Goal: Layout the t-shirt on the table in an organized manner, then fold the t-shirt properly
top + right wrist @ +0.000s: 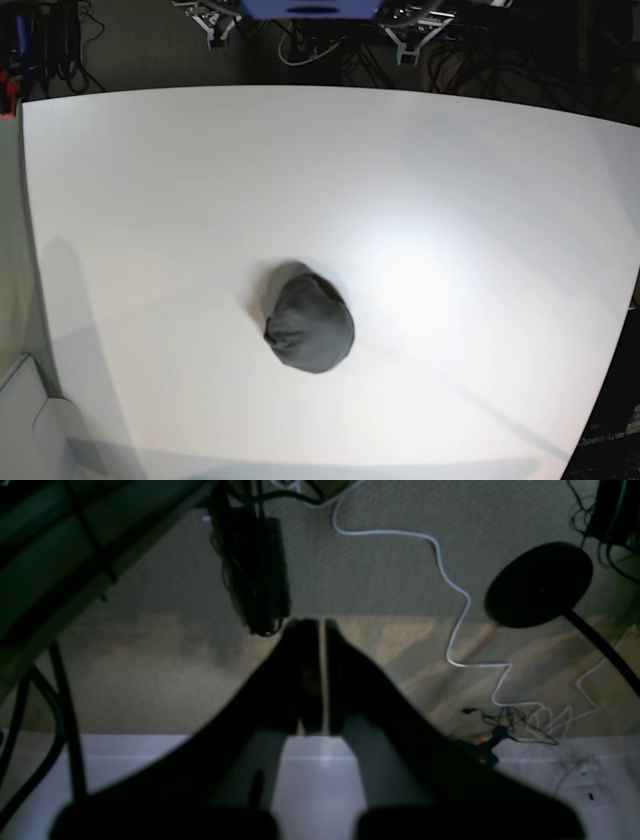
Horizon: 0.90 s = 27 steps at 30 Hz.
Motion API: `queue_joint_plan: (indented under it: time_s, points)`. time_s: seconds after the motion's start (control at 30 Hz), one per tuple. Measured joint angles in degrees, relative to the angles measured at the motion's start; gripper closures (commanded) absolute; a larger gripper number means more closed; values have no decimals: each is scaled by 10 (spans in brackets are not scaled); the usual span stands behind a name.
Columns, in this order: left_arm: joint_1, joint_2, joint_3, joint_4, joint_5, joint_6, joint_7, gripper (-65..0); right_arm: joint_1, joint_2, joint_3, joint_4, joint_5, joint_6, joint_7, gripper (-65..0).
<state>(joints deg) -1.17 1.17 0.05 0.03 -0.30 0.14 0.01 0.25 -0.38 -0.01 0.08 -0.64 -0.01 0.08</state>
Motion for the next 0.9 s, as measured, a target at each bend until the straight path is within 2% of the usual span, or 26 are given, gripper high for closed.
queue_joint_plan:
  time_s: [0.73, 0.9]
  points:
    - [9, -3, 0, 3, 0, -1, -2, -2, -23, -3, -1, 3, 0, 1, 3, 0]
    - [18, -4, 0, 3, 0, -2, -1, -4, -48, -3, -2, 46, 0, 1, 0, 0]
